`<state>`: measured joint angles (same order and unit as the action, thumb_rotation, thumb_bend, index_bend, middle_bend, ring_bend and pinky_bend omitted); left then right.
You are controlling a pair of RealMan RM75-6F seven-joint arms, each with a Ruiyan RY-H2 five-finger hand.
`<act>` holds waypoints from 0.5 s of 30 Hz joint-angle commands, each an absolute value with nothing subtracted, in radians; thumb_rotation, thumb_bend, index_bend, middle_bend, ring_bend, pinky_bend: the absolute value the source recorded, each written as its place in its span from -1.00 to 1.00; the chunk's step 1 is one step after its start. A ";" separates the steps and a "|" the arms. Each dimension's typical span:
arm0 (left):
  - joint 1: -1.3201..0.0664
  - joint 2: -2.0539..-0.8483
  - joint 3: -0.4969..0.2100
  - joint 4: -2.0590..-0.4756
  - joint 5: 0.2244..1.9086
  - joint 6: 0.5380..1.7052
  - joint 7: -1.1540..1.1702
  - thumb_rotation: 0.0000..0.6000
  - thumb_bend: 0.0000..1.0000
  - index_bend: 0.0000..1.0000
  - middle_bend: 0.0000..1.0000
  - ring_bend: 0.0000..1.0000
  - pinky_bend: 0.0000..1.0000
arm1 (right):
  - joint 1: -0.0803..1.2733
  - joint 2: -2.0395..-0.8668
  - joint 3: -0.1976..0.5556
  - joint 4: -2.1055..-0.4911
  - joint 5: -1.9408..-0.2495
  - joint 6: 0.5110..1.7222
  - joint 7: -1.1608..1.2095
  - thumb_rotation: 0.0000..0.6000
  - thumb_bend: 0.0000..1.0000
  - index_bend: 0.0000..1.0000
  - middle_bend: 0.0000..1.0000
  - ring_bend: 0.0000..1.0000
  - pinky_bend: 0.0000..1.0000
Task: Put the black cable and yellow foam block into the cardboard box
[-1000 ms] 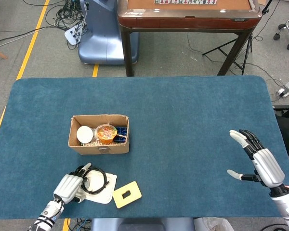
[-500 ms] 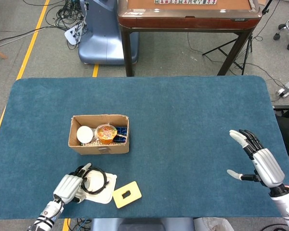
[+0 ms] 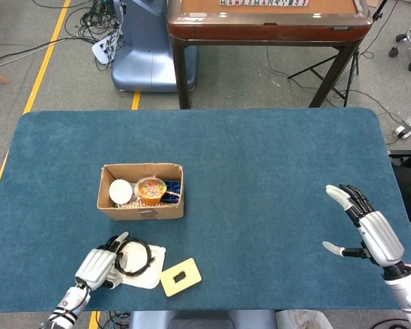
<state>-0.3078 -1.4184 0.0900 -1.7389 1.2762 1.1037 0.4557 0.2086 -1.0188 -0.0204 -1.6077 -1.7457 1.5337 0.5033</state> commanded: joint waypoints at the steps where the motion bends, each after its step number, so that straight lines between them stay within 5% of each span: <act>1: -0.307 -1.422 0.088 -1.739 1.270 1.106 0.460 1.00 0.21 0.05 -0.94 -0.92 -0.46 | 0.208 -1.019 -0.020 -1.608 -1.746 1.534 0.504 1.00 -1.00 -0.81 -0.79 -1.00 -1.00; 15: -0.292 -1.459 0.080 -1.697 1.298 1.153 0.449 1.00 0.37 0.16 -0.94 -0.92 -0.46 | 0.208 -1.019 -0.020 -1.606 -1.746 1.536 0.506 1.00 -1.00 -0.81 -0.79 -1.00 -1.00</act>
